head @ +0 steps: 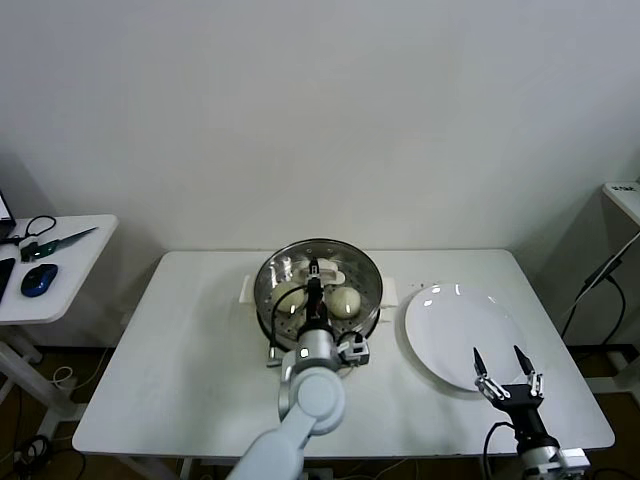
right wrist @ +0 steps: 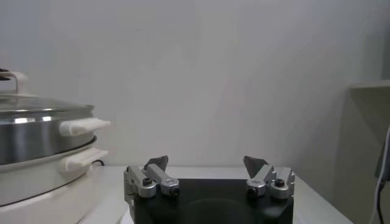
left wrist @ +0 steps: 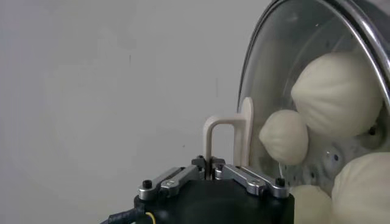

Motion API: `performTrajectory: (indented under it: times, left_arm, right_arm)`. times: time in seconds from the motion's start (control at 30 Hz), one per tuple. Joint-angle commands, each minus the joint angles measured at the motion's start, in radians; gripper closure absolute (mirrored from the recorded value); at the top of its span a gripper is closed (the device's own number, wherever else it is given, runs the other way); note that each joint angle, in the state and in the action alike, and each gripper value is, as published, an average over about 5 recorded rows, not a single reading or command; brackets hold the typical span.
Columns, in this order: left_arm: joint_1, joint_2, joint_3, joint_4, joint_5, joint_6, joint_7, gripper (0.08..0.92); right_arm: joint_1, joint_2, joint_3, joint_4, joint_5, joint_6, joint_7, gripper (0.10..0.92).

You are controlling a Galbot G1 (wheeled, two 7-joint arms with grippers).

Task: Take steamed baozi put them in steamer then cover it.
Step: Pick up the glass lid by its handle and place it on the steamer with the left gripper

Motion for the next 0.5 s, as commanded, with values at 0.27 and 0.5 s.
performTrajectory:
  times: [0.27, 0.5]
  left_arm:
    - [0.002, 0.000, -0.001, 0.002, -0.004, 0.000, 0.003, 0.720]
    - [0.005, 0.027, 0.016, -0.063, -0.102, 0.016, 0.027, 0.521]
  right_arm:
    - [-0.007, -0.007, -0.012, 0.018, 0.013, -0.039, 0.047, 0.203]
    - [-0.007, -0.014, -0.017, 0.026, 0.013, -0.069, 0.056, 0.203]
